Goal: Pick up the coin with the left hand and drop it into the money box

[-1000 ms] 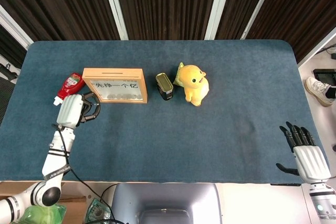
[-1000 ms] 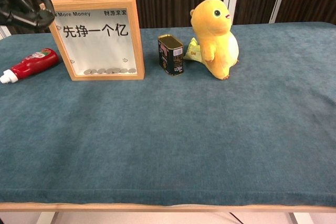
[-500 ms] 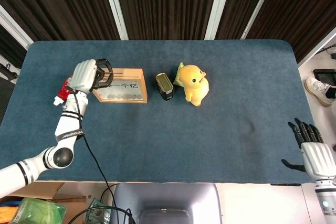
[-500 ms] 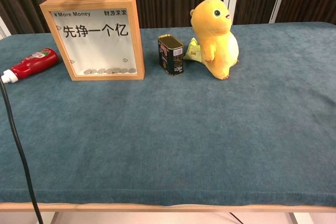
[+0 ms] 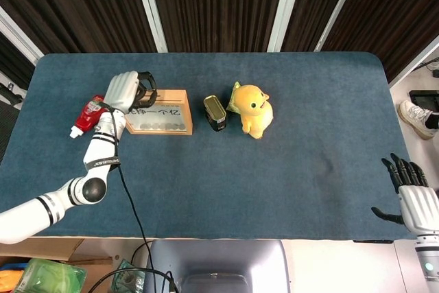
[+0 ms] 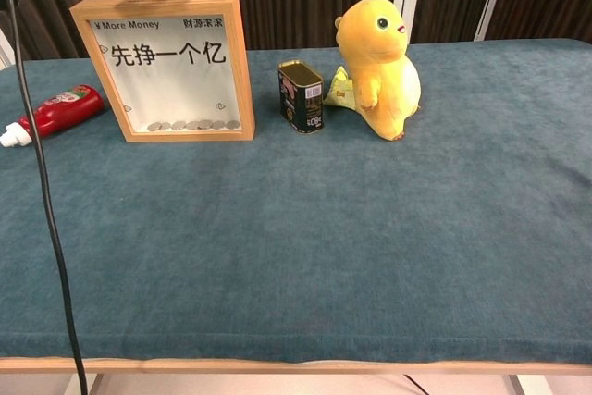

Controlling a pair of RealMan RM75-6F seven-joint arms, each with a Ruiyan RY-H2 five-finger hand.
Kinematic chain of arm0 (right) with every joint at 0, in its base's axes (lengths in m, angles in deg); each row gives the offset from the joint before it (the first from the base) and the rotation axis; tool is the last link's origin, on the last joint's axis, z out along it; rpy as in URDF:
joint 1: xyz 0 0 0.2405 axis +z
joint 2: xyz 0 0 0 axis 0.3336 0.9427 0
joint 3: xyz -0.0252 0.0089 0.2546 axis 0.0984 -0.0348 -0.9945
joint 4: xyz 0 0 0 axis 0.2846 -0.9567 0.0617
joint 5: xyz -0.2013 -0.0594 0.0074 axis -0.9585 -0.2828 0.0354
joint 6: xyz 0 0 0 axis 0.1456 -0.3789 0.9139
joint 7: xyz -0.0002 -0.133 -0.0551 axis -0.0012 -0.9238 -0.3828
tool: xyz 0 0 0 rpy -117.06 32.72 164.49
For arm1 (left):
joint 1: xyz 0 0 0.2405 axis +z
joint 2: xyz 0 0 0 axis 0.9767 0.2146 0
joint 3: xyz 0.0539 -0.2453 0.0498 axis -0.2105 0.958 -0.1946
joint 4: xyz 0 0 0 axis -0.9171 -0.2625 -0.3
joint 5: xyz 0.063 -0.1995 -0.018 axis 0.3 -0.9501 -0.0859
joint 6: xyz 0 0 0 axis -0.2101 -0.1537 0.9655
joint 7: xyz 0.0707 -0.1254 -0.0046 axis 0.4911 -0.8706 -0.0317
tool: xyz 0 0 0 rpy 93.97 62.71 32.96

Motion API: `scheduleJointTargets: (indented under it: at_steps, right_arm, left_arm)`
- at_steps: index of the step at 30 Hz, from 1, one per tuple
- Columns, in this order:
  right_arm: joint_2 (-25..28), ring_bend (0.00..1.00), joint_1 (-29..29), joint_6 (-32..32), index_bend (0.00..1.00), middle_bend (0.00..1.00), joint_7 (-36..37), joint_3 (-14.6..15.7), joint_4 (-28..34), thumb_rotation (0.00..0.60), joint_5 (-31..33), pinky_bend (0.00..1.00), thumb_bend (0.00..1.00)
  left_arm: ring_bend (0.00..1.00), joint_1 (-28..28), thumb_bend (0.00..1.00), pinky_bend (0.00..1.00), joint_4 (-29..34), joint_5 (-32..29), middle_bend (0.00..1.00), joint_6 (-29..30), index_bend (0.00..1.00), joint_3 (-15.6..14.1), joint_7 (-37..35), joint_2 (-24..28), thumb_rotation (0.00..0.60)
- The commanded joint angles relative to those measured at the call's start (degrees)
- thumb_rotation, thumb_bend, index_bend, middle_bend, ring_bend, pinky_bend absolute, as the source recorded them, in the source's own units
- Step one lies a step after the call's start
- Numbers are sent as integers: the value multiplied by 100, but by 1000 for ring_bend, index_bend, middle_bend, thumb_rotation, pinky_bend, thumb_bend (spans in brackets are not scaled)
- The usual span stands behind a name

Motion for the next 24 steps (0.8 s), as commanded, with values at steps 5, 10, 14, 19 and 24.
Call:
scheduleJointTargets:
  at_steps: [5, 10, 14, 19, 24]
  right_arm:
    - [28, 0, -25, -45, 0, 0, 40, 2, 9, 600, -26, 0, 166]
    - [67, 0, -27, -24, 0, 0, 133, 4, 3, 600, -28, 0, 166]
    - [69, 0, -34, -39, 0, 0, 144, 0, 4, 600, -33, 0, 165]
    - [65, 0, -25, -9, 0, 0, 115, 2, 4, 600, -19, 0, 166]
    - [67, 0, -30, -17, 0, 0, 121, -5, 8, 600, -10, 0, 166]
  left_arm:
    - [1000, -133, 668, 1000, -245, -222, 1000, -167, 706, -127, -36, 0, 600]
    - [1000, -185, 663, 1000, -330, -299, 1000, -278, 706, -216, -71, 51, 600]
    - [1000, -217, 663, 1000, -346, -348, 1000, -352, 705, -286, -94, 93, 600]
    - [1000, -256, 661, 1000, -316, -353, 1000, -399, 702, -403, -73, 144, 600]
    - [1000, -282, 643, 1000, -322, -414, 1000, -408, 695, -460, -103, 165, 600]
